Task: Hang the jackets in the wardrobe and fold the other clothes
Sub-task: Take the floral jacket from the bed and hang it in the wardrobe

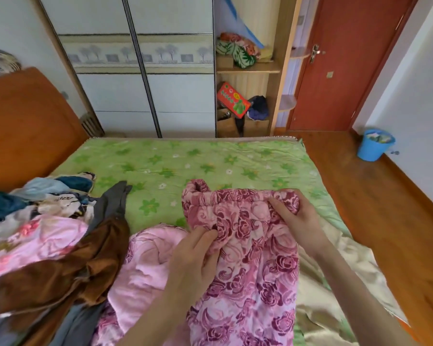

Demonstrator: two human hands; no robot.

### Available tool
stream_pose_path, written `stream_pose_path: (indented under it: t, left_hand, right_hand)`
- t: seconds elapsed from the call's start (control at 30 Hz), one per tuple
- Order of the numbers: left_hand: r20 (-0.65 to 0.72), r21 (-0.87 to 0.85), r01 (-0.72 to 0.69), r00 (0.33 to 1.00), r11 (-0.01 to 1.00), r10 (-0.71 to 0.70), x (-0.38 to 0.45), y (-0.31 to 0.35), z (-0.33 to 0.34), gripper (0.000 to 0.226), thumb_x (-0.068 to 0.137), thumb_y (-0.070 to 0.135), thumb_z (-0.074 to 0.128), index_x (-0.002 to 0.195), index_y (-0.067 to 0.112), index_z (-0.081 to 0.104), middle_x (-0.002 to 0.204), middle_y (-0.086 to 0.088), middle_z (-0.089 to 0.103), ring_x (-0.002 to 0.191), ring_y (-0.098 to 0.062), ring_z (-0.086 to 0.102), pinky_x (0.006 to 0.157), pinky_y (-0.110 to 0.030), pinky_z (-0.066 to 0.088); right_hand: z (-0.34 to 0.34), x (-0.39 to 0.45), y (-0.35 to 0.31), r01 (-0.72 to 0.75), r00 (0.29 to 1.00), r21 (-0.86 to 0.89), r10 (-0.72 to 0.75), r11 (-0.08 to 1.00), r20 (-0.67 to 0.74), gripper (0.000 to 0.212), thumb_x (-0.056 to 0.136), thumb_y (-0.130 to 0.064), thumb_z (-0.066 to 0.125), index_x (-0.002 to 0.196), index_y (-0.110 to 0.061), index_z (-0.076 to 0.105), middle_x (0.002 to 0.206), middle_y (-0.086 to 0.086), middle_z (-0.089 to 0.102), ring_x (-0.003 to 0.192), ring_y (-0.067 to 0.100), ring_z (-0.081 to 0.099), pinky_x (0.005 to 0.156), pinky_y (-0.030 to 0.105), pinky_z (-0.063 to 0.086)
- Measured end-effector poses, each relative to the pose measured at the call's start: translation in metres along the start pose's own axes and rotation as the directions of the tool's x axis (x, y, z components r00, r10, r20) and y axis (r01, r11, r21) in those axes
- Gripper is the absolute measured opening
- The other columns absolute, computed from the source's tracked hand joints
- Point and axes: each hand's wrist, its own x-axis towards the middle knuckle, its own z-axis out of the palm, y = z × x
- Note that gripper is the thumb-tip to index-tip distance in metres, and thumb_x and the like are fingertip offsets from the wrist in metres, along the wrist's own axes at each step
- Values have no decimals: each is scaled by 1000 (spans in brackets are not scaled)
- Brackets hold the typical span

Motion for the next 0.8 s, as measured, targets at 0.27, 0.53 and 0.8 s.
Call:
stream_pose_path:
  t: [0.27,0.53,0.8]
  left_hand:
    - [-248,-92,-102,966,991,76,84,33,-66,31,86,8,73,112,17,59,92,2,59,68,-10,51,61,-18,43]
    - [-237,-131,-82,970,988,49,118,33,-115,37,95,35,70,124,12,65,100,13,63,85,-3,61,76,-13,49]
    - [-45,101,-188,980,977,193,174,29,-138,73,83,11,62,152,16,39,152,-4,44,142,-25,39,121,-43,32]
  right_hand:
    - [-12,-9,-147,340,930,-43,-343,939,-131,21,96,-36,74,111,-23,67,106,6,77,103,27,75,95,56,58]
    - [-14,-43,-234,549,806,-171,-572,818,-152,19,95,-27,76,111,-23,66,112,5,73,108,29,71,96,57,57]
    - [-28,-74,-256,585,790,-295,-613,756,-3,23,92,-19,73,113,-19,63,108,-5,67,104,22,68,92,41,58]
